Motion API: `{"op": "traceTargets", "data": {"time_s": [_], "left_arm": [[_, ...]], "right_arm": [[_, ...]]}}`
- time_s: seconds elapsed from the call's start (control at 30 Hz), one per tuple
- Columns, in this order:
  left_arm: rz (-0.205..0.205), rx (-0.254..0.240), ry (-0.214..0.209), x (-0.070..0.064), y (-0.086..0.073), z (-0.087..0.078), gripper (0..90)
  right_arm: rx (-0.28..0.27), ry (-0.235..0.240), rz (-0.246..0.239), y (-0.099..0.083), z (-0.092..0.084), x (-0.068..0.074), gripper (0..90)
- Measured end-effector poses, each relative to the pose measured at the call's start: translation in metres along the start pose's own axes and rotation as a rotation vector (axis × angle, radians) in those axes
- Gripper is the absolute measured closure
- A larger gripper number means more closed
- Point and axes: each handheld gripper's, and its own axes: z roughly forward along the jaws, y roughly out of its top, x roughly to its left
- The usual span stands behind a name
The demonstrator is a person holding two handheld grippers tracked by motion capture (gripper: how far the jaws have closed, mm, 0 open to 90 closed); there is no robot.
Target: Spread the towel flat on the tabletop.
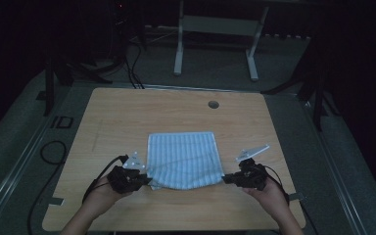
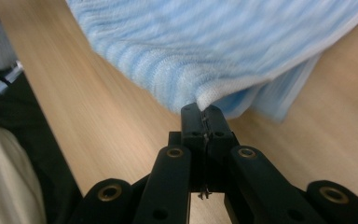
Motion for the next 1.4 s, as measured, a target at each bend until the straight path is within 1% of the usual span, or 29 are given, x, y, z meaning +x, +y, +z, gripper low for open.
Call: {"op": "traceTargets", "data": {"time_s": [0.03, 0.07, 0.1, 0.13, 0.2, 0.27, 0.3, 0.33, 0.37, 0.43, 0.47, 0.53, 0.6, 0.63, 0.67, 0.8, 0.93, 0.97, 1.0, 1.03, 1.07, 1.1, 1.13, 1.17, 1.23, 1.27, 1.3, 1.33, 1.4], "left_arm": [[0.001, -0.016, 0.012, 0.002, 0.004, -0.005, 84.5], [0.001, -0.016, 0.012, 0.002, 0.004, -0.005, 84.5], [-0.021, -0.049, 0.030, 0.012, 0.012, -0.013, 84.5], [-0.025, -0.060, 0.050, 0.018, 0.015, -0.014, 84.3], [-0.055, -0.063, 0.060, 0.032, 0.021, -0.011, 83.5], [-0.075, -0.048, 0.095, 0.044, 0.027, -0.003, 83.0], [-0.075, -0.048, 0.095, 0.044, 0.027, -0.003, 83.0], [-0.097, -0.037, 0.107, 0.055, 0.032, 0.007, 83.0], [-0.101, -0.003, 0.125, 0.065, 0.036, 0.019, 83.0], [-0.117, 0.016, 0.152, 0.074, 0.038, 0.032, 82.9], [-0.117, 0.038, 0.154, 0.079, 0.039, 0.039, 82.9], [-0.144, 0.051, 0.152, 0.088, 0.038, 0.052, 81.8], [-0.150, 0.063, 0.145, 0.092, 0.037, 0.058, 81.6], [-0.171, 0.068, 0.137, 0.096, 0.035, 0.064, 81.6], [-0.182, 0.095, 0.123, 0.102, 0.032, 0.075, 81.3], [-0.206, 0.120, 0.115, 0.107, 0.027, 0.085, 80.3], [-0.201, 0.122, 0.112, 0.107, 0.024, 0.086, 76.6], [-0.211, 0.124, 0.107, 0.107, 0.024, 0.083, 71.1], [-0.222, 0.124, 0.114, 0.105, 0.024, 0.078, 63.4], [-0.232, 0.116, 0.132, 0.103, 0.023, 0.072, 56.4], [-0.232, 0.116, 0.132, 0.103, 0.023, 0.072, 51.6], [-0.224, 0.101, 0.152, 0.094, 0.020, 0.060, 51.6], [-0.215, 0.089, 0.155, 0.088, 0.017, 0.052, 40.8], [-0.207, 0.073, 0.163, 0.081, 0.013, 0.044, 39.6], [-0.211, 0.046, 0.147, 0.067, 0.002, 0.030, 37.5], [-0.211, 0.046, 0.147, 0.067, 0.002, 0.030, 36.5], [-0.177, 0.039, 0.123, 0.046, -0.009, 0.021, 36.5], [-0.153, 0.052, 0.108, 0.036, -0.014, 0.020, 34.8], [-0.120, 0.076, 0.094, 0.017, -0.021, 0.022, 32.6]], "right_arm": [[-0.024, -0.005, -0.007, 0.004, -0.006, 0.001, 89.4], [-0.024, -0.005, -0.007, 0.004, -0.006, 0.001, 89.4], [-0.038, -0.009, -0.011, 0.009, -0.012, 0.001, 89.3], [-0.072, -0.031, -0.013, 0.021, -0.019, -0.004, 89.3], [-0.080, -0.042, -0.009, 0.033, -0.019, -0.014, 89.3], [-0.077, -0.023, 0.026, 0.046, -0.013, -0.027, 89.3], [-0.077, -0.023, 0.026, 0.046, -0.013, -0.027, 89.3], [-0.054, -0.046, 0.054, 0.064, 0.003, -0.046, 89.3], [-0.043, -0.056, 0.060, 0.069, 0.008, -0.050, 89.3], [-0.030, -0.081, 0.084, 0.081, 0.021, -0.064, 89.3], [-0.016, -0.084, 0.101, 0.086, 0.027, -0.071, 89.3], [0.004, -0.102, 0.143, 0.093, 0.041, -0.084, 89.3], [0.014, -0.099, 0.154, 0.095, 0.046, -0.089, 89.3], [0.027, -0.106, 0.169, 0.096, 0.053, -0.093, 89.3], [0.064, -0.119, 0.183, 0.098, 0.067, -0.100, 89.2], [0.104, -0.138, 0.199, 0.098, 0.082, -0.105, 89.2], [0.154, -0.157, 0.209, 0.094, 0.098, -0.108, 89.1], [0.160, -0.158, 0.214, 0.093, 0.100, -0.108, 88.6], [0.154, -0.158, 0.227, 0.092, 0.100, -0.108, 86.9], [0.138, -0.164, 0.236, 0.091, 0.098, -0.108, 81.0], [0.138, -0.164, 0.236, 0.091, 0.098, -0.108, 81.0], [0.120, -0.169, 0.238, 0.089, 0.094, -0.107, 78.5], [0.098, -0.174, 0.243, 0.084, 0.085, -0.104, 74.1], [0.085, -0.176, 0.240, 0.080, 0.079, -0.101, 73.1], [0.067, -0.161, 0.227, 0.068, 0.067, -0.096, 68.8], [0.067, -0.161, 0.227, 0.068, 0.067, -0.096, 68.8], [0.062, -0.166, 0.224, 0.062, 0.061, -0.093, 66.3], [0.050, -0.149, 0.221, 0.046, 0.051, -0.084, 63.7], [0.066, -0.137, 0.206, 0.032, 0.049, -0.075, 61.9]]}}
